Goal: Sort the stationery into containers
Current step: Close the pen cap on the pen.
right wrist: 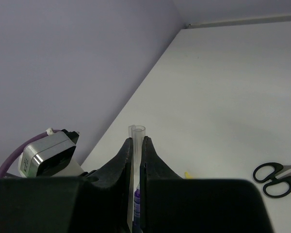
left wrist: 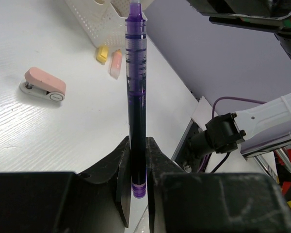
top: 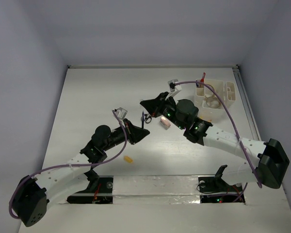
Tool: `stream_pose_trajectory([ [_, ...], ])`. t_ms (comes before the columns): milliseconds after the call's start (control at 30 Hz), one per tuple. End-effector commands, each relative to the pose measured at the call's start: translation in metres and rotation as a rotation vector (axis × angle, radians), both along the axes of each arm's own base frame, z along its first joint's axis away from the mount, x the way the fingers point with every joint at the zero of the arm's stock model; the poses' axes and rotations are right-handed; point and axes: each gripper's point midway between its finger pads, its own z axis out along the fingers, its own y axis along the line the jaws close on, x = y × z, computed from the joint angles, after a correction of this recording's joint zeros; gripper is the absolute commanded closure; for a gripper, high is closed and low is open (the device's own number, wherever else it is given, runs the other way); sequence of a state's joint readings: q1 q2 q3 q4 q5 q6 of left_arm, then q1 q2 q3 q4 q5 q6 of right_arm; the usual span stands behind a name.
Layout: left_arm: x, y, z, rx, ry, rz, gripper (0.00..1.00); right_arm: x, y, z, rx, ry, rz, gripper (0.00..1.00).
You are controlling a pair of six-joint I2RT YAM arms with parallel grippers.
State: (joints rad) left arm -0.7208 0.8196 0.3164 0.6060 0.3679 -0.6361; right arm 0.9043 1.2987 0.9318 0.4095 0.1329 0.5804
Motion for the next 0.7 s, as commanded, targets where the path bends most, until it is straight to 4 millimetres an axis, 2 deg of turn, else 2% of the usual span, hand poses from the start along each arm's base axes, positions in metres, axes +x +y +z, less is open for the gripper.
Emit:
stream_pose_trajectory([
  [0,0.0032,-0.0010,0.0352,-0.048,-0.088,0.009,1.00,-0.0032,-0.0023,0.0222,0.060,-0.051,0.008,1.00],
  [667,0.0075,0.0009,0.0340,-0.026,-0.088,0.032,1.00,-0.0059,-0.0081,0.0229,0.068,-0.062,0.000,1.00],
])
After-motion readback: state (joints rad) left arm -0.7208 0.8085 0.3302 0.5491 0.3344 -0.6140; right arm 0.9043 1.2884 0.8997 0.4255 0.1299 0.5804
